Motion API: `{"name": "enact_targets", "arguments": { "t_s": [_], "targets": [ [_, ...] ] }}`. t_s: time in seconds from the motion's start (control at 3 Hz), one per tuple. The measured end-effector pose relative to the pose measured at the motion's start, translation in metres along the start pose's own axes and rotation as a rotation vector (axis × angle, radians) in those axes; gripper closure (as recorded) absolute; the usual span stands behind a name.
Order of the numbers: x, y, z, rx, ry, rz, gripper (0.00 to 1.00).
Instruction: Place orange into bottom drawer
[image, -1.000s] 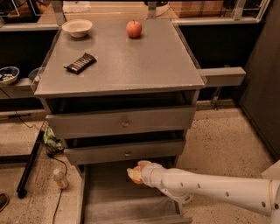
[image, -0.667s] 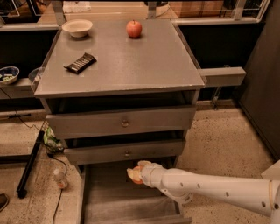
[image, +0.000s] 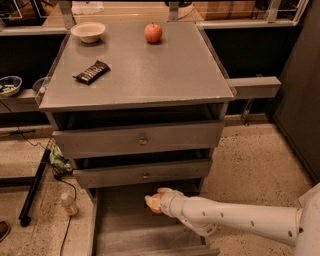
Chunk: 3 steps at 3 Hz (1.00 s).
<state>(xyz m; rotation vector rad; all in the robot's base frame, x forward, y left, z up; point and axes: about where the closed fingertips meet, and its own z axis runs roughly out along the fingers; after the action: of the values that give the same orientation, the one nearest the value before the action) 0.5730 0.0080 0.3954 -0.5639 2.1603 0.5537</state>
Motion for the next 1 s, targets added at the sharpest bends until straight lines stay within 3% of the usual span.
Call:
{"name": "enact_targets", "arguments": {
  "t_s": [0.67, 1.0],
  "targets": [
    [0.042, -0.018, 0.039, 0.023, 0.075, 0.047, 1.0],
    [0.042, -0.018, 0.039, 0.023, 0.076, 0.047, 1.0]
  ]
}}
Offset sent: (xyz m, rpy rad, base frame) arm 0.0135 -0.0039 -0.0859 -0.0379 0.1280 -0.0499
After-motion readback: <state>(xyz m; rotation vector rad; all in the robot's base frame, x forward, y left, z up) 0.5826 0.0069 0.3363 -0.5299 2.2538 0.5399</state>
